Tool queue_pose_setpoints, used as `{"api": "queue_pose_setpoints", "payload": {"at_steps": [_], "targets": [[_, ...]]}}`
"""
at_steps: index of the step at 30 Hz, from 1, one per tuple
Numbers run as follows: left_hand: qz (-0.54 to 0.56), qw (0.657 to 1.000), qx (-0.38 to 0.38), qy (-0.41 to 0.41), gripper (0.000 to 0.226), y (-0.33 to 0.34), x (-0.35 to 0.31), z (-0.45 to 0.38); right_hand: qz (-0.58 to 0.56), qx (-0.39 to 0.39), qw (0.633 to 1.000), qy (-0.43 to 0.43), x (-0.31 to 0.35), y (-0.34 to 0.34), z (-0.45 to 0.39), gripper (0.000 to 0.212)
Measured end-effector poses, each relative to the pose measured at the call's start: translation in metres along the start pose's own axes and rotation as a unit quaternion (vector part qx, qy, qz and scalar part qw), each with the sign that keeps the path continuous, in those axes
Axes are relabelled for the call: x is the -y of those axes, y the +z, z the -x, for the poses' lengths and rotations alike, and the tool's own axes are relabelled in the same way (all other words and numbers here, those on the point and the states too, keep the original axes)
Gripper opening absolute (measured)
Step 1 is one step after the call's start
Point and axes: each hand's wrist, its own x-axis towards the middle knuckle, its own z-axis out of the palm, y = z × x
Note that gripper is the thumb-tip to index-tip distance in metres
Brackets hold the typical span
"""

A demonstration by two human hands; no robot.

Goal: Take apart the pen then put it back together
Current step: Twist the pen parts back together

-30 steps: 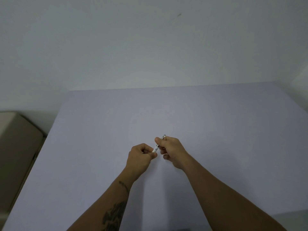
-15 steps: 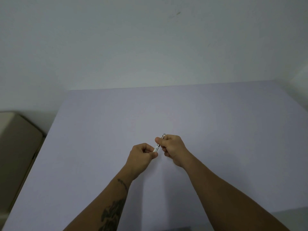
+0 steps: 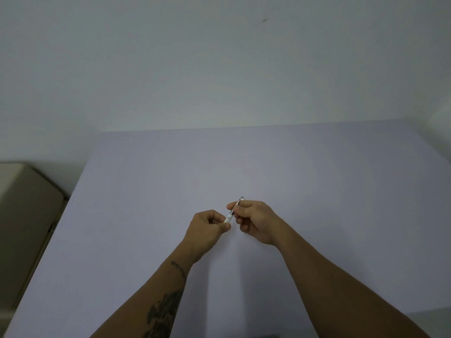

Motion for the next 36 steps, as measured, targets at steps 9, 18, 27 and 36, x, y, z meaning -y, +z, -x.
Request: {"api": "queue_pose_setpoints", "payload": {"at_steps": [9, 18, 27, 36], "targets": [[0.005, 1.000, -0.008, 0.001, 0.008, 0.005, 0.003, 0.000, 0.042, -0.116, 0.991, -0.047, -0.010, 0.013, -0.006, 0.037], [0.003, 1.000, -0.011, 0.005, 0.007, -0.001, 0.000, 0.006, -0.034, -0.024, 0.999, -0.007, -0.009, 0.008, 0.005, 0.020], [-0.008, 1.000, -0.014, -0.001, 0.007, 0.001, 0.000, 0.009, 0.083, -0.135, 0.986, -0.056, -0.016, 0.020, 0.002, 0.021], [-0.002, 1.000, -0.012, -0.002, 0.010, -0.003, -0.002, 0.012, 0.010, -0.056, 0.998, -0.025, -0.014, 0.015, 0.004, 0.016]]}}
